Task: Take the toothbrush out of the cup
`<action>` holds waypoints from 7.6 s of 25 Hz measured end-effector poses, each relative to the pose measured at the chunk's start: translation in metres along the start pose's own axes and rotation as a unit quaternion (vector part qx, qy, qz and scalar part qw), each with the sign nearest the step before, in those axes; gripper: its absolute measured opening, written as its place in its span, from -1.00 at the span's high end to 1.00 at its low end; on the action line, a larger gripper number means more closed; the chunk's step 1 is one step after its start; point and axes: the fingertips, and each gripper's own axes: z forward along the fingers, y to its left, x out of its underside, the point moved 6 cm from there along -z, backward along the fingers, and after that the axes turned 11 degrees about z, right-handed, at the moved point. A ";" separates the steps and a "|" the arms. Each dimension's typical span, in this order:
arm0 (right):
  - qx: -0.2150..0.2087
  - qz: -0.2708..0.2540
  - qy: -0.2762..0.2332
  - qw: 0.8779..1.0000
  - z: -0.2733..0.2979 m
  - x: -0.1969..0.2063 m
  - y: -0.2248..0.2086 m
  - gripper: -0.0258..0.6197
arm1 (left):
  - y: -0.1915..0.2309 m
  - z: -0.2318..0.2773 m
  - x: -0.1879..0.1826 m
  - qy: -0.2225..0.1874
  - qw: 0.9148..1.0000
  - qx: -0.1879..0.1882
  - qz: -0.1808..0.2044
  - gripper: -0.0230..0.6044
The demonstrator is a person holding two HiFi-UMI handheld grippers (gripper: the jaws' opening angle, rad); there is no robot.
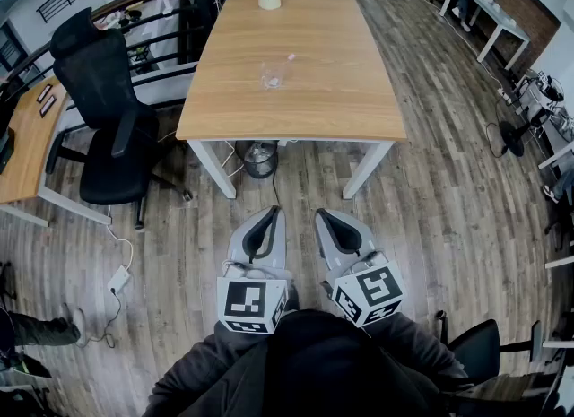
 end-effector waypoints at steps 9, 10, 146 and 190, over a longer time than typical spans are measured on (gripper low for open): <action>0.011 0.000 0.005 1.000 0.026 0.002 -0.001 0.92 | 0.022 0.017 0.012 0.006 1.000 0.008 -0.012 0.90; 0.013 0.001 0.007 1.000 0.028 0.002 -0.002 0.92 | 0.023 0.018 0.013 0.008 1.000 0.009 -0.014 0.90; 0.014 0.109 0.129 0.985 0.502 -0.056 -0.280 0.49 | 0.251 0.504 0.073 0.194 0.979 0.041 -0.038 0.90; 0.023 0.086 0.102 0.991 0.500 -0.072 -0.256 0.83 | 0.267 0.486 0.057 0.165 0.985 0.041 -0.024 0.90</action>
